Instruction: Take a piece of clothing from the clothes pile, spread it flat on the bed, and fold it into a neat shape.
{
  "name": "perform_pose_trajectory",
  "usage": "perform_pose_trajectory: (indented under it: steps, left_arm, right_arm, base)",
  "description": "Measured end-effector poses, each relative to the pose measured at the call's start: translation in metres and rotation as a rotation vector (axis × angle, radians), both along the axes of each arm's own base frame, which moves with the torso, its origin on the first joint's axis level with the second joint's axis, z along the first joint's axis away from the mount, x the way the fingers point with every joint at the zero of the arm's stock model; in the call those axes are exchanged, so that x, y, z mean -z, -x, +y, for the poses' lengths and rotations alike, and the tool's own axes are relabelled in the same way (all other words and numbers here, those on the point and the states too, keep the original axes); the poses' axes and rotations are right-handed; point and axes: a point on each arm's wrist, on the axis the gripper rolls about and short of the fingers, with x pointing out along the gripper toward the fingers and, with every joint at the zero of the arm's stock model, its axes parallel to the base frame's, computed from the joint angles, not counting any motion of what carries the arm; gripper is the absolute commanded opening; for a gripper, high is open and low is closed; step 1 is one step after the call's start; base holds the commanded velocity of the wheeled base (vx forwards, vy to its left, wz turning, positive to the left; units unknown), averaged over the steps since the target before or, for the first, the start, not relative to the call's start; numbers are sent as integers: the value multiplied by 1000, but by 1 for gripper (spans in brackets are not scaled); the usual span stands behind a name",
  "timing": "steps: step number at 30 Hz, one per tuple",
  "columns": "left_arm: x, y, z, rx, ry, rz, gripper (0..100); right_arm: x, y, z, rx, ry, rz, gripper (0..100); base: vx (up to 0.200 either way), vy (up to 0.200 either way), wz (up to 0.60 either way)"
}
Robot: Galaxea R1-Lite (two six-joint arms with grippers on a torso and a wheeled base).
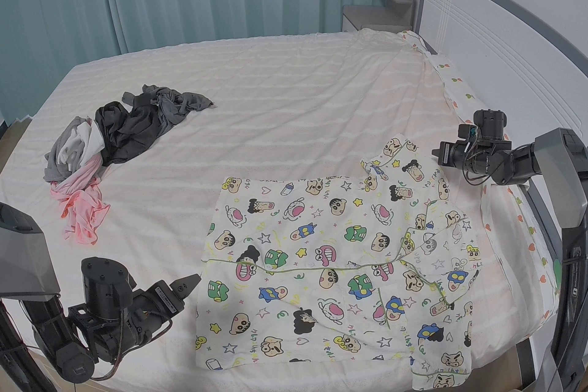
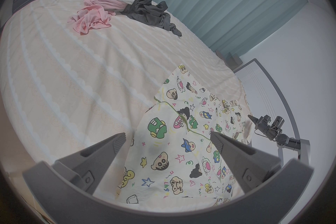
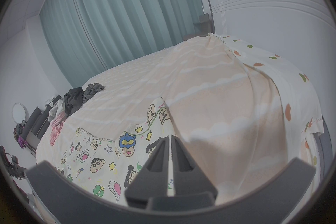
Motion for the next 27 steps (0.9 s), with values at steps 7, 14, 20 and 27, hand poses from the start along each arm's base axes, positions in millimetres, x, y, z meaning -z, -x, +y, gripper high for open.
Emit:
perform_pose_trajectory:
  steps: [7,14,20,27]
  left_arm:
    - [0,0,0,1,4,1,100]
    - [0,1,-2,3,39,12,100]
    - [1,1,-3,27,76,30,100]
    - [6,1,-5,49,93,66,100]
  right_arm:
    - [0,8,-5,27,-54,33,100]
    - [1,45,-19,96,-146,120,100]
    - [-6,98,-30,161,-229,157,100]
    - [1,169,-29,149,-303,251,100]
  base:
    - [0,0,0]
    - [-86,0,0]
    - [-200,0,0]
    - [-200,0,0]
